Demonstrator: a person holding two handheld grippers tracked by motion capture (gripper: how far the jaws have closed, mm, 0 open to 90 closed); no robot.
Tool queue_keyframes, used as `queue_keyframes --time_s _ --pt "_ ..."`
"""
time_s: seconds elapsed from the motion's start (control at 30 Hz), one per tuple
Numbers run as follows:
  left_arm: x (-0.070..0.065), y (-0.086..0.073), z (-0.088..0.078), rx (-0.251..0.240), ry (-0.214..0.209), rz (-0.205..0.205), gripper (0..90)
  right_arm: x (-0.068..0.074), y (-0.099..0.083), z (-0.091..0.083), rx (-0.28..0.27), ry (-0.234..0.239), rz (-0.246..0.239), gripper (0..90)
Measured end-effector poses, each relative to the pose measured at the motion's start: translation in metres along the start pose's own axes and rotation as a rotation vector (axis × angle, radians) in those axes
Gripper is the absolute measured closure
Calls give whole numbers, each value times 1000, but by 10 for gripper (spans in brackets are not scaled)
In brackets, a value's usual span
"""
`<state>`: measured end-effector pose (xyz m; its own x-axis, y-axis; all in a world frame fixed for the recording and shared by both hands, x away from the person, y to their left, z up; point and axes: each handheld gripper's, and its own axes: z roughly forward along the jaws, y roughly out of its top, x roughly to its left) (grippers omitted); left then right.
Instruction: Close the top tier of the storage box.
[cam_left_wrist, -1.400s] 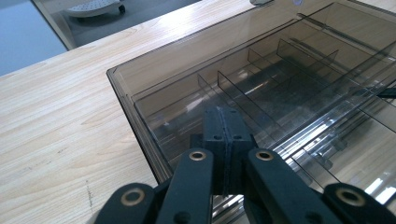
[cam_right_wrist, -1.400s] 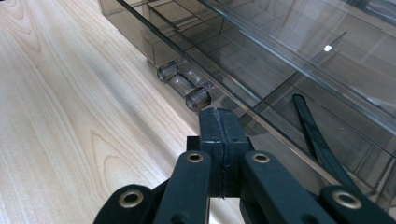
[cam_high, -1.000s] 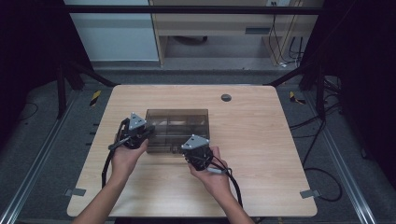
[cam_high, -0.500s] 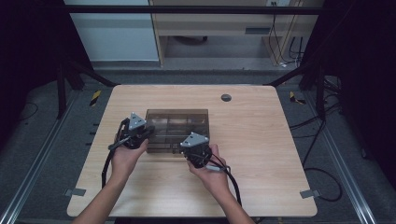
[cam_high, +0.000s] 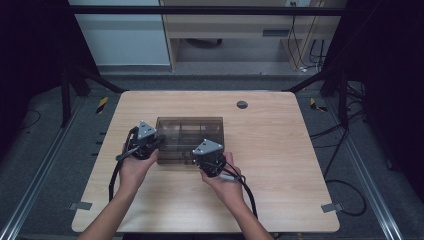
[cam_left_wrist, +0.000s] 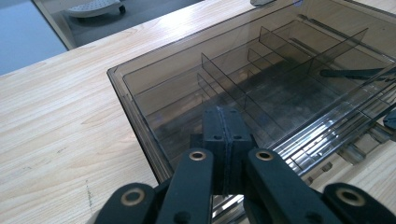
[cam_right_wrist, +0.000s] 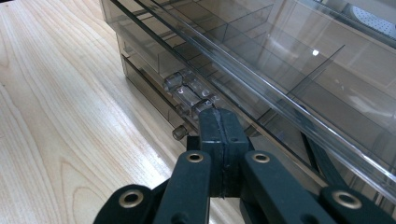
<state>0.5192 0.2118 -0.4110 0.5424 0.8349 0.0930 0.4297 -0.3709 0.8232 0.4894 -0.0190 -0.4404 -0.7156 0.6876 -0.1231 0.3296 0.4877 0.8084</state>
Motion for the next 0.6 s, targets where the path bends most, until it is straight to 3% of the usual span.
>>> queue_keyframes --time_s 0.6 --pt "0 0 0 -2 -1 -4 897 -8 5 6 2 -10 13 900"
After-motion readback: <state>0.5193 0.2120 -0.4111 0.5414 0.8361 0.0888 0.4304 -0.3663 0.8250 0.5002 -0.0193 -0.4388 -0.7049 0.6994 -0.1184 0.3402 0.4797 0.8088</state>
